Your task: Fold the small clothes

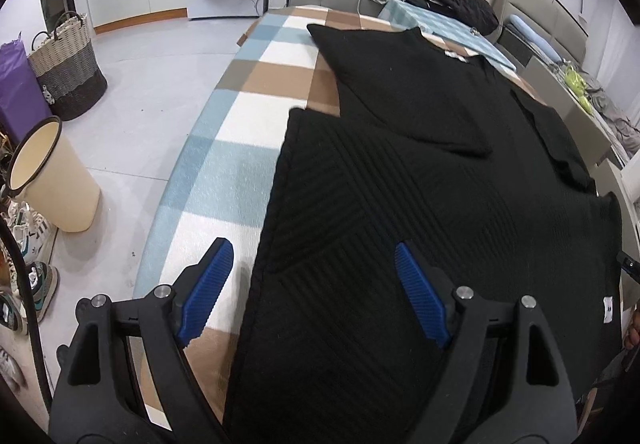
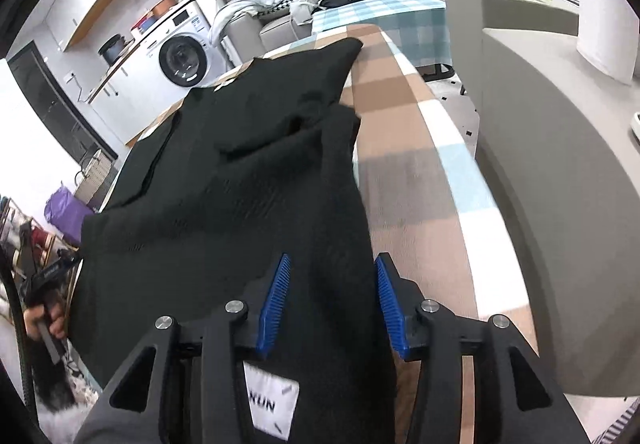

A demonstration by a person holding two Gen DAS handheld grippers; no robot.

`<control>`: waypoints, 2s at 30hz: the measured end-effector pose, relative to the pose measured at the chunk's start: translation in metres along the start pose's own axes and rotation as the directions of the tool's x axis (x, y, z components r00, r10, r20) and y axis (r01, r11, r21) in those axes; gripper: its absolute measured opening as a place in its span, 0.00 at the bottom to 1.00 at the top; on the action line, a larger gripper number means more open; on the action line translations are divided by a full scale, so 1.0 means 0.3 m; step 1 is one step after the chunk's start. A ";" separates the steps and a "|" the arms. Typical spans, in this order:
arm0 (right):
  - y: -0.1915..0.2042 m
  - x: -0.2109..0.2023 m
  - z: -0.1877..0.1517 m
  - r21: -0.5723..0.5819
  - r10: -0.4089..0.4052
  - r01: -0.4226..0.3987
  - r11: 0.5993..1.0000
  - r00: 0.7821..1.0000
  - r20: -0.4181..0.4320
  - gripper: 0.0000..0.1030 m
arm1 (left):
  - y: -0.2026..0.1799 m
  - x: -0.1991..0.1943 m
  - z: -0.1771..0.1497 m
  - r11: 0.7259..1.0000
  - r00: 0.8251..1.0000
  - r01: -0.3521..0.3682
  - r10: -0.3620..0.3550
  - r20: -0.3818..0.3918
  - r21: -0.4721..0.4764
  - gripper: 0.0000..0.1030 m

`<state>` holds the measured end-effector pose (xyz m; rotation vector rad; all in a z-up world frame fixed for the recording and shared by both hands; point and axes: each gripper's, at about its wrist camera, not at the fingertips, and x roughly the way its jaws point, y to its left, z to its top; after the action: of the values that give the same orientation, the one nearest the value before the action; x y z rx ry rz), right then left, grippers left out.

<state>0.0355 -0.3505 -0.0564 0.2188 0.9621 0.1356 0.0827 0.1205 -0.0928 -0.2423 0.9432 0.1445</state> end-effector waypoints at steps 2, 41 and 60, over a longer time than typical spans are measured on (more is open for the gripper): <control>0.003 -0.009 -0.024 -0.011 -0.003 0.003 1.000 1.000 -0.007 0.46 | 0.002 -0.001 -0.017 1.000 1.000 0.002 -0.002 -0.013 0.003 0.79; 0.032 -0.348 -0.031 -0.065 0.182 -0.171 0.983 0.880 0.438 0.04 | 0.002 -0.457 -0.039 0.996 0.931 0.087 -0.085 0.354 0.011 0.05; 0.040 0.126 0.444 0.135 -0.070 0.034 0.990 0.959 0.274 0.08 | -0.035 0.048 0.344 0.998 0.970 0.047 -0.035 0.242 -0.042 0.06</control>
<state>0.1666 -0.3473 -0.0100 0.3231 0.6953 -0.0072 0.1741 0.1381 -0.0451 -0.2811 0.6934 0.1545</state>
